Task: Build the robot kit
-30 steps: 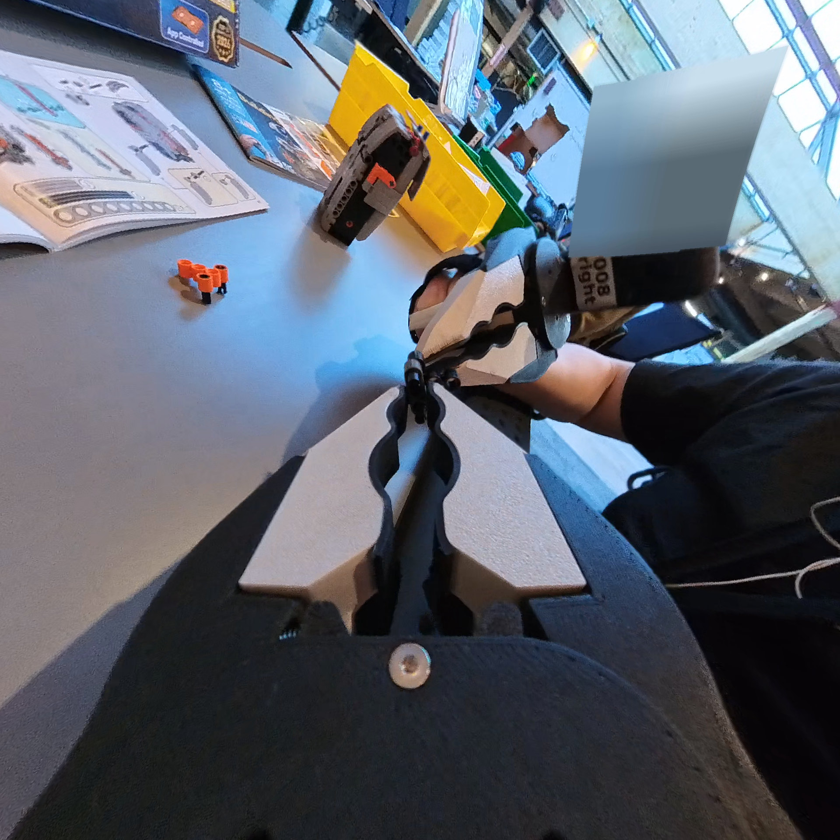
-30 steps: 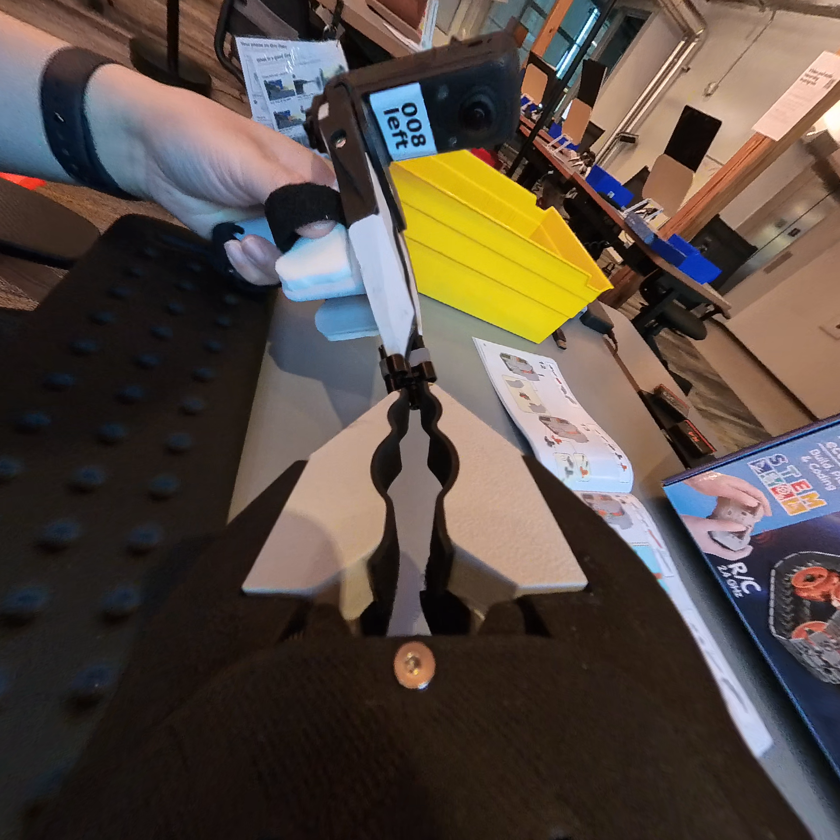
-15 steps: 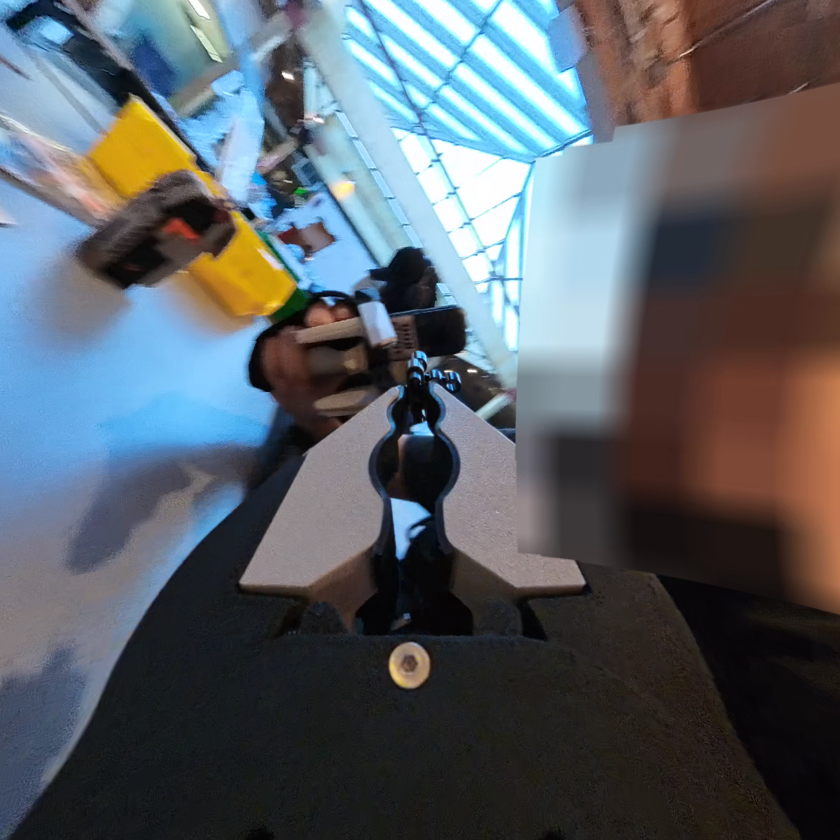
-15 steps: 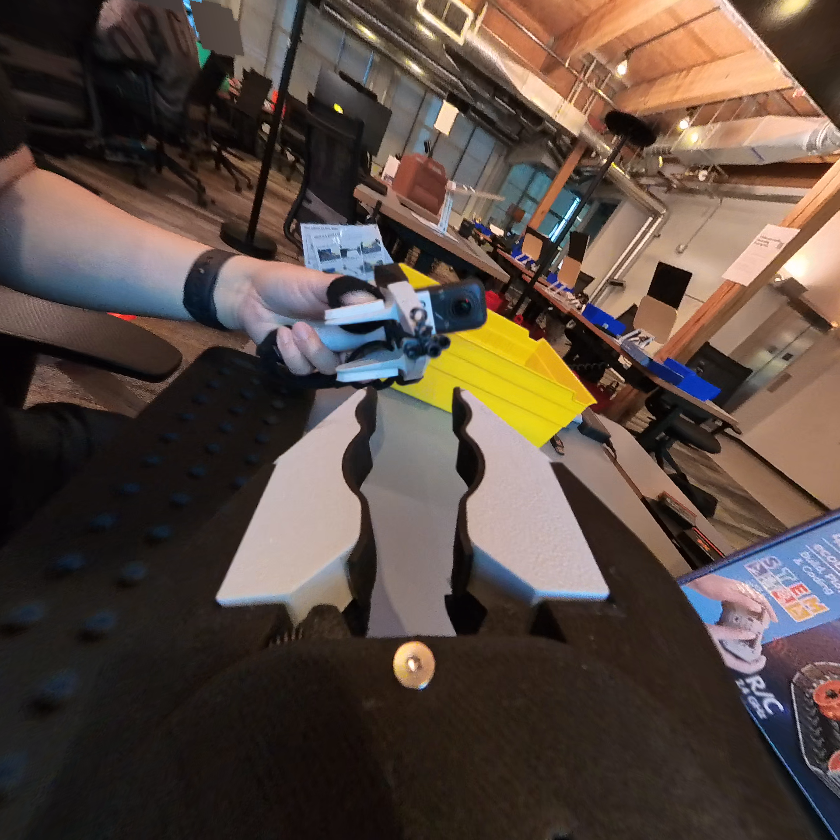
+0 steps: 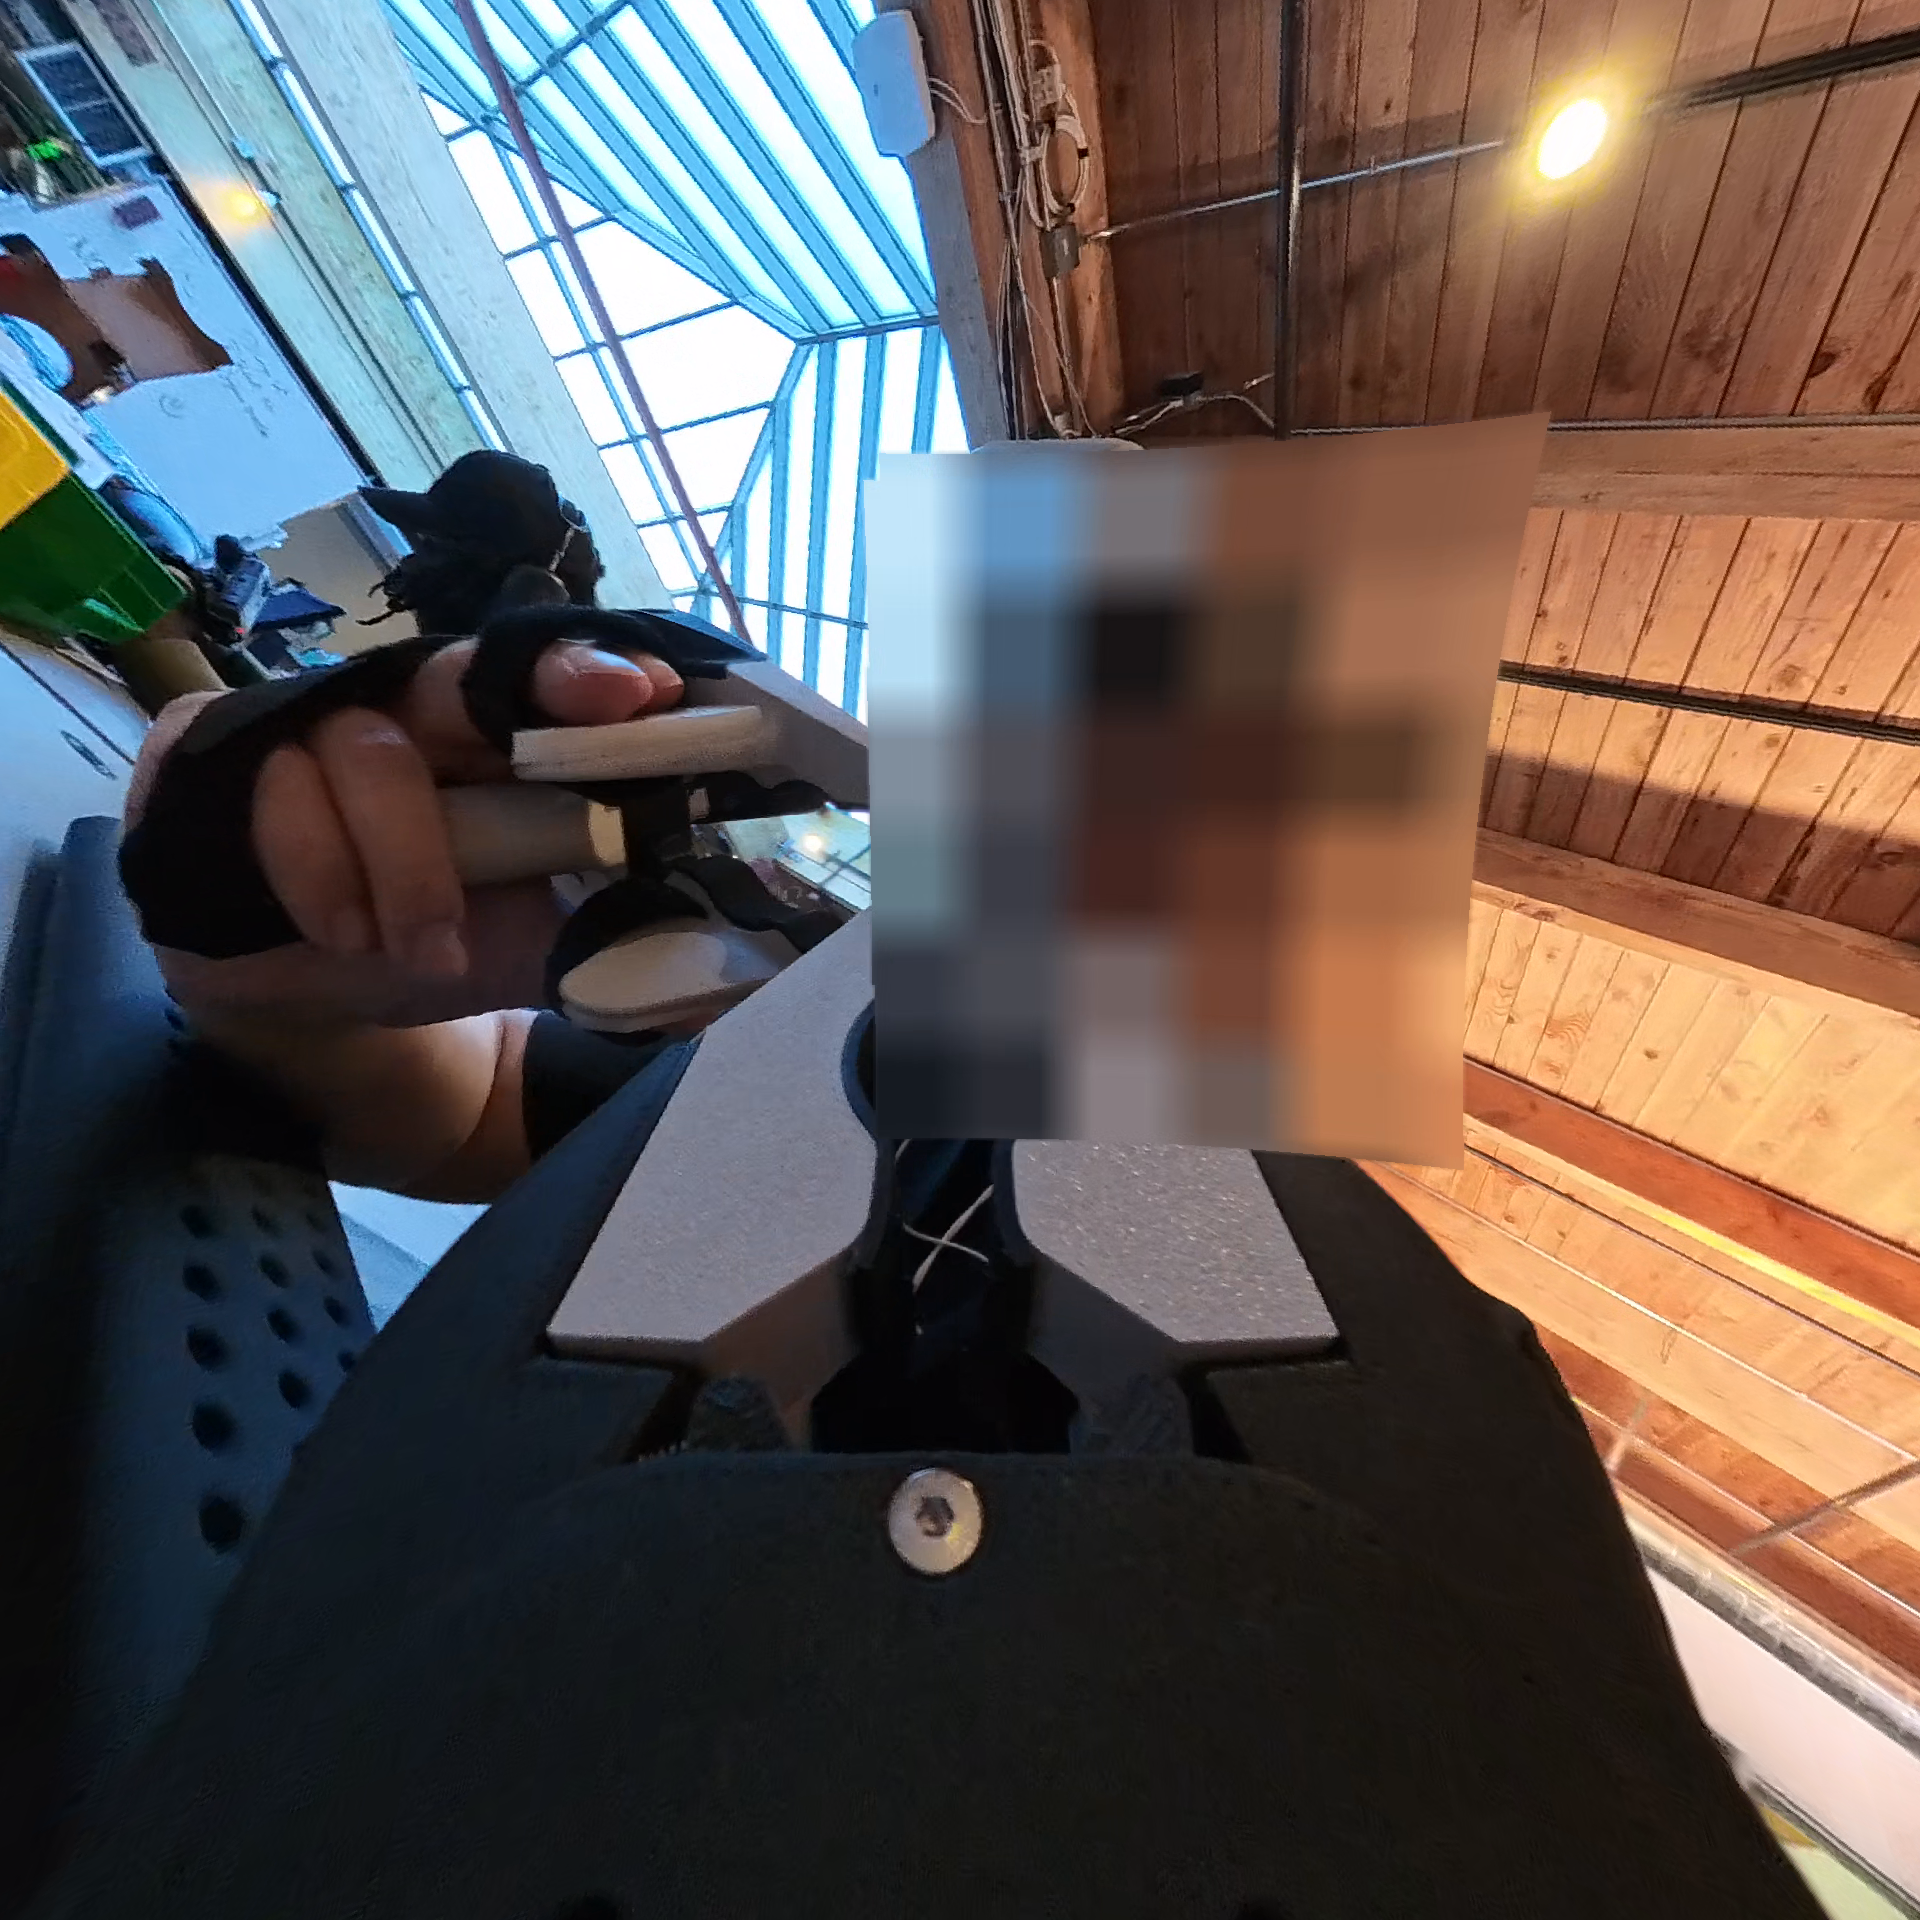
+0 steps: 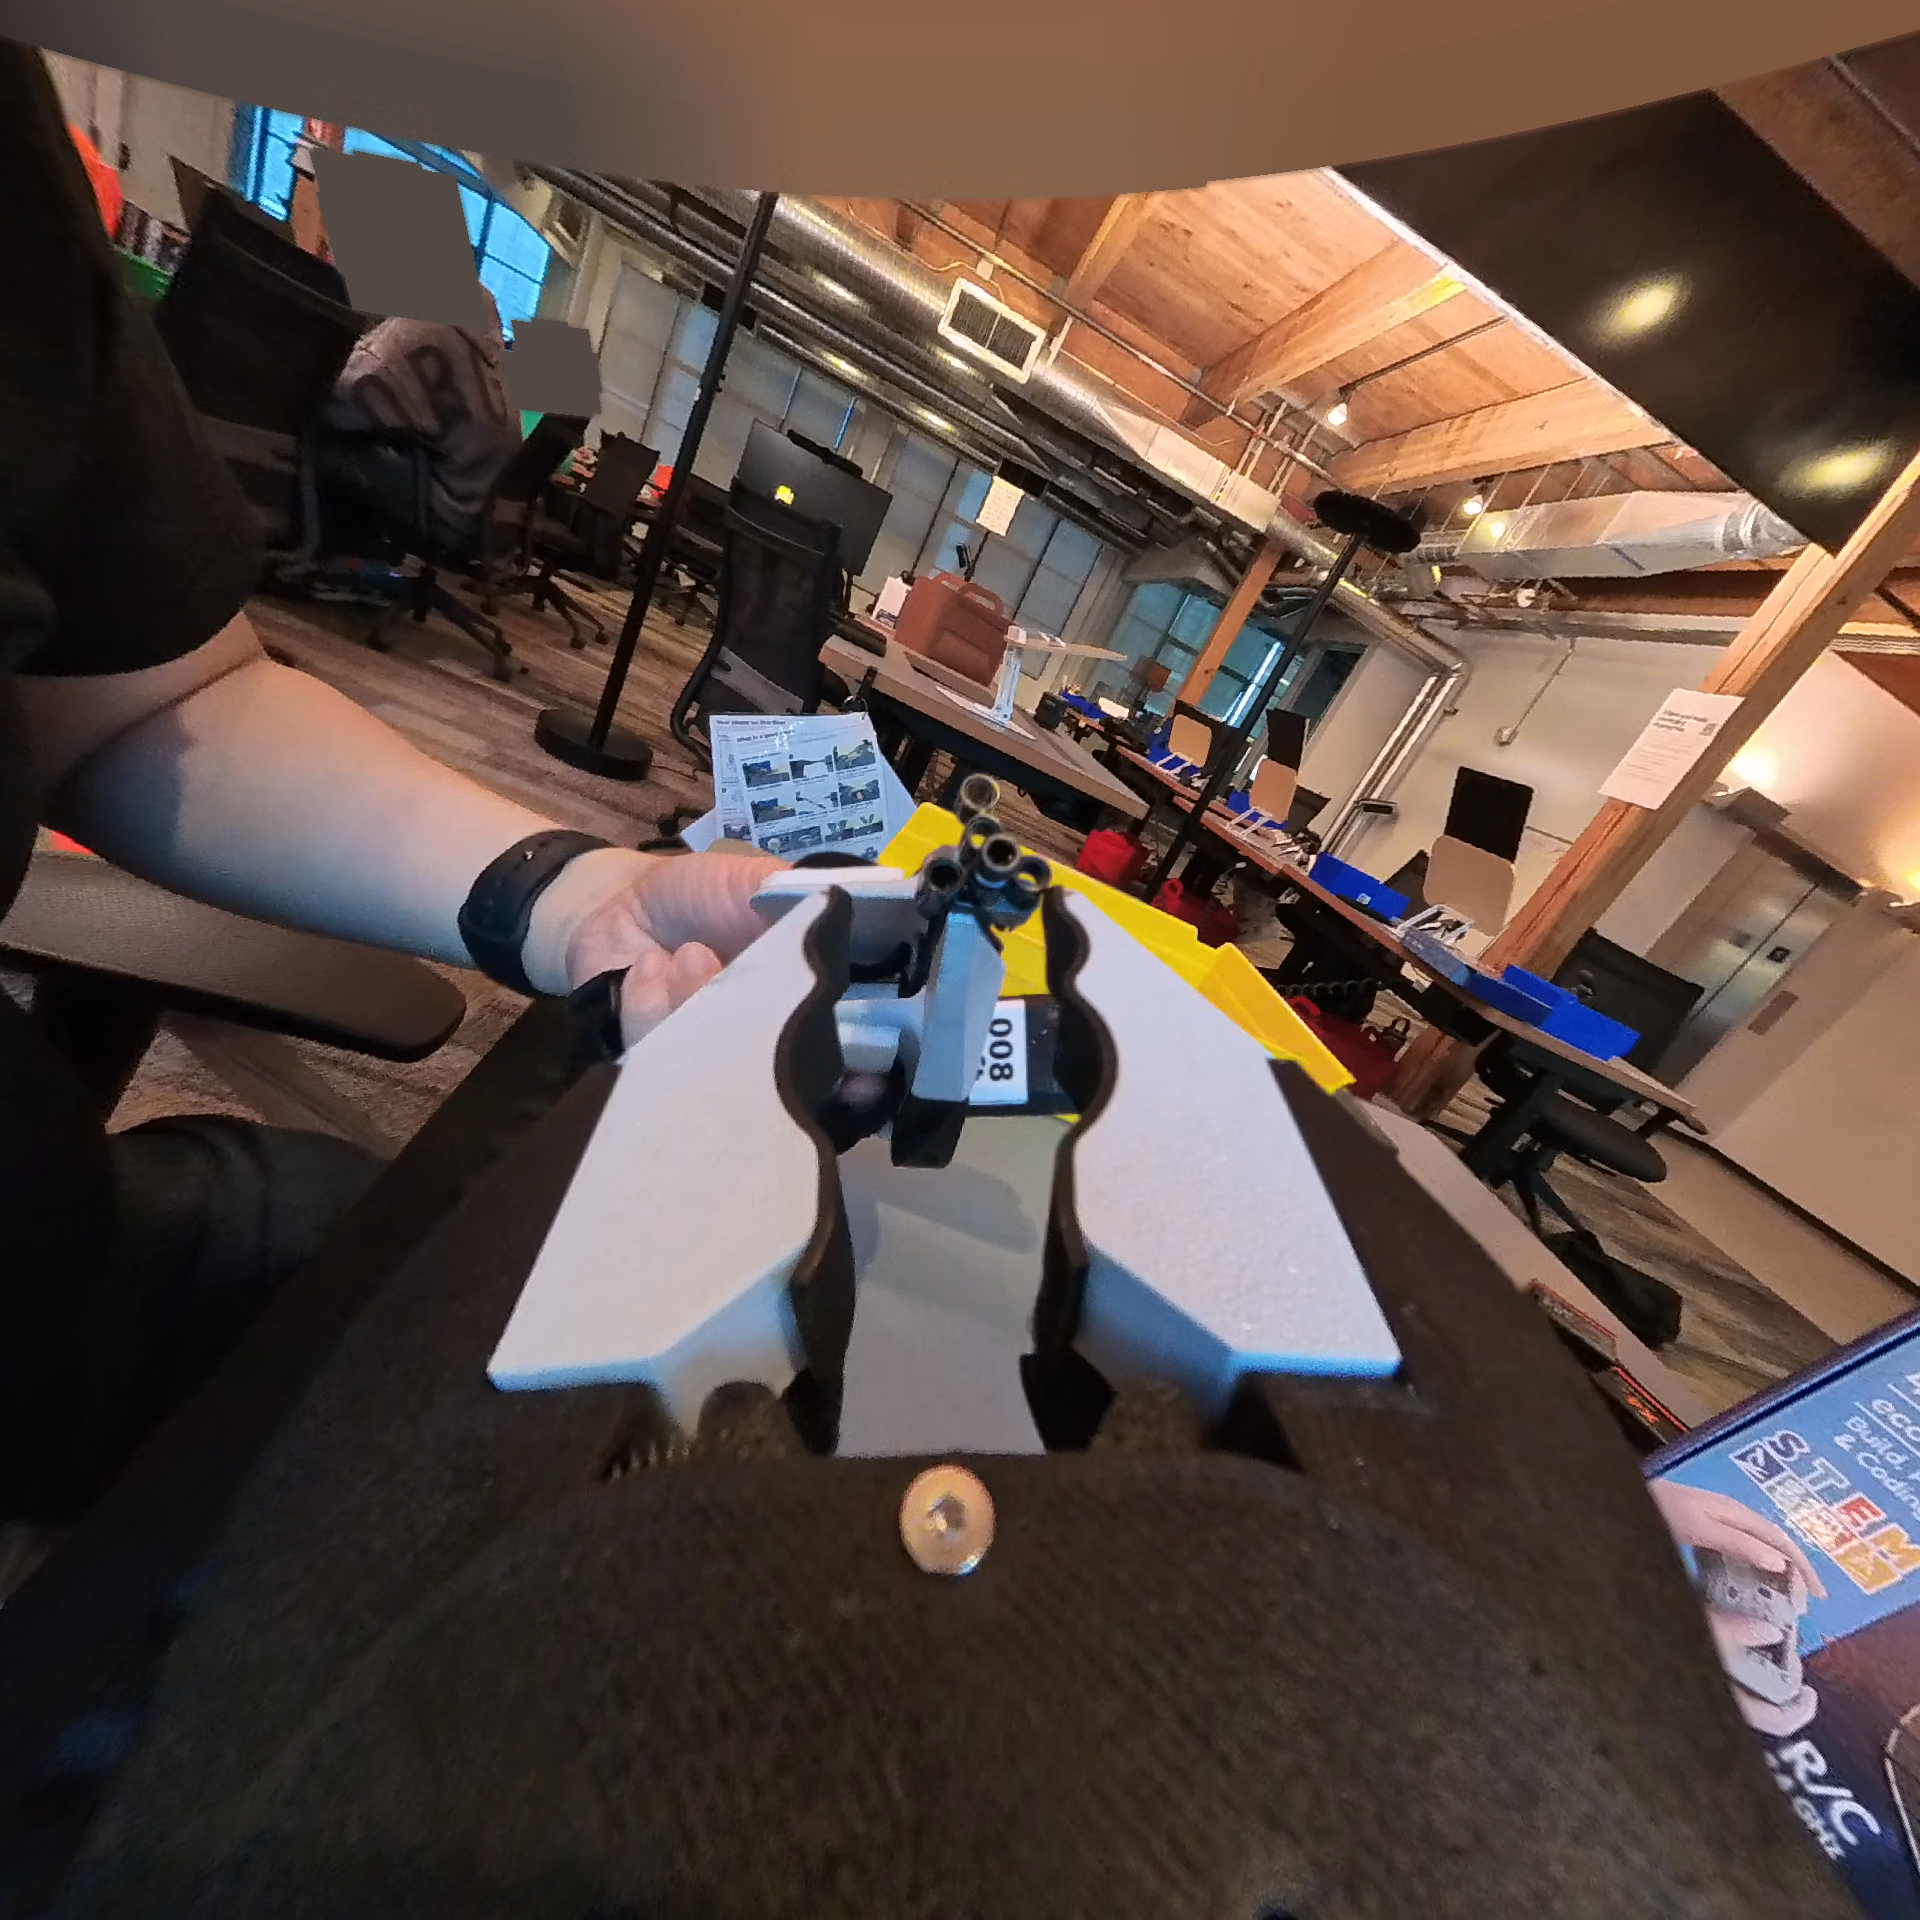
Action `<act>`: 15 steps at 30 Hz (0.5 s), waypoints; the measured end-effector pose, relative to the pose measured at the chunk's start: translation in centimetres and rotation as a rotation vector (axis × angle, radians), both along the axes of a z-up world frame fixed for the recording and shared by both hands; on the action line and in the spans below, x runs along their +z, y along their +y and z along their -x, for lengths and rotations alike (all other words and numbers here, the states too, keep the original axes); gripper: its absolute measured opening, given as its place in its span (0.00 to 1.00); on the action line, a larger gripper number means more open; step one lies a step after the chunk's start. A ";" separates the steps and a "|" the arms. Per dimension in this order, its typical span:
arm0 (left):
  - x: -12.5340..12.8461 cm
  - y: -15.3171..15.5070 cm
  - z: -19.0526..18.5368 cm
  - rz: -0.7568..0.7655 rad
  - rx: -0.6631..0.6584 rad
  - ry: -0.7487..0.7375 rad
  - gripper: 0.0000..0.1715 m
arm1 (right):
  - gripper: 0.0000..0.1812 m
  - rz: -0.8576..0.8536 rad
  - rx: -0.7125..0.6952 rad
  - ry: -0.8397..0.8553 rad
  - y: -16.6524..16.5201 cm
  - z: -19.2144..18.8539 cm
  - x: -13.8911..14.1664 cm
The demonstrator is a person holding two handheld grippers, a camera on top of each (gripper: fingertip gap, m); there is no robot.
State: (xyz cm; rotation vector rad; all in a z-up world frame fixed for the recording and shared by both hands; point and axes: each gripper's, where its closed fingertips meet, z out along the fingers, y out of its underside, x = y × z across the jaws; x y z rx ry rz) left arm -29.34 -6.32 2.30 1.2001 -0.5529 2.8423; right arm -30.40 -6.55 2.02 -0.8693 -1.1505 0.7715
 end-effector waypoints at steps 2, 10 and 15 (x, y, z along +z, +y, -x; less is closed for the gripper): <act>0.2 -0.1 -0.4 0.013 -0.016 -0.015 0.01 | 0.19 0.001 -0.003 0.003 0.1 -0.2 0.1; 0.2 -0.8 -1.0 0.053 -0.065 -0.026 0.02 | 0.12 0.000 0.038 0.032 -0.4 -1.1 1.0; 0.3 -0.7 -1.0 0.032 -0.020 -0.032 0.01 | 0.12 0.026 0.033 0.046 -0.3 -1.1 1.1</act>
